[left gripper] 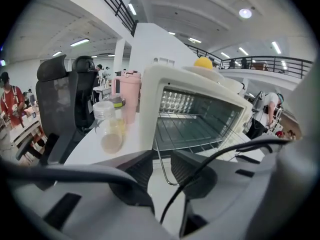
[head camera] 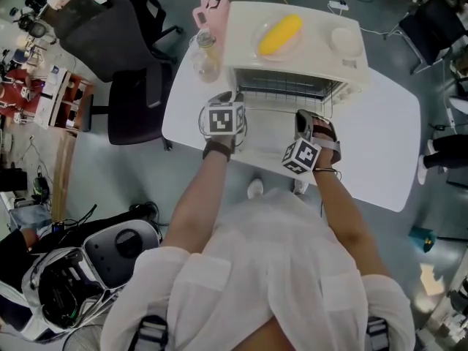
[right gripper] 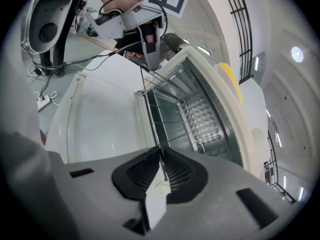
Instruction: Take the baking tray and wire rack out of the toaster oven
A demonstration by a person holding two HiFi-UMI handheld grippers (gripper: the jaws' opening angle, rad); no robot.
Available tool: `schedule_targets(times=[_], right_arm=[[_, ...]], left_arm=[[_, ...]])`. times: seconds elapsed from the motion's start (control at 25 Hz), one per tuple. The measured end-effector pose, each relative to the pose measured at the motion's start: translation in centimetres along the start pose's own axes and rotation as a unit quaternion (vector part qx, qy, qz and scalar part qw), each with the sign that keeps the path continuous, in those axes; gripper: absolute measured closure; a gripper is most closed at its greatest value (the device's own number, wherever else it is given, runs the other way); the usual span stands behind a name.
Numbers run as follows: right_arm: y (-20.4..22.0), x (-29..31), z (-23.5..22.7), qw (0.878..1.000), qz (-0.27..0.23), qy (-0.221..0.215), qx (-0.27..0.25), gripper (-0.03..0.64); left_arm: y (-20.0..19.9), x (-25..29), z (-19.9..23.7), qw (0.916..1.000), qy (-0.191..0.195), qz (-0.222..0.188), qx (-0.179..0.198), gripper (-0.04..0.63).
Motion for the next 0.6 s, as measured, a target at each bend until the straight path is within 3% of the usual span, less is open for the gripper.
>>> schedule_targets(times=[0.16,0.4,0.6], right_arm=[[0.0,-0.2,0.3,1.000,-0.003,-0.003,0.000,0.594],[-0.3,-0.5,0.2,1.000,-0.009,-0.001,-0.006,0.594],[-0.1,-0.6,0.5,1.000,-0.009,-0.003,-0.007,0.594]], left_arm=[[1.0,1.2,0.2,0.9989,0.001,0.045,-0.012,0.488],[1.5,2.5,0.4,0.9967,0.005,0.081,-0.008,0.499],[1.8,3.0,0.2,0.9947,-0.003,0.102,0.008,0.563]])
Point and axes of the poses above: the fingertips, and each gripper's own axes: x forward along the fingers, z to its left, y out of its underside, the point moved 3 cm from there along -x, backward along the fingers, and after that the axes turned 9 degrees about -z, right-handed, at the moved point
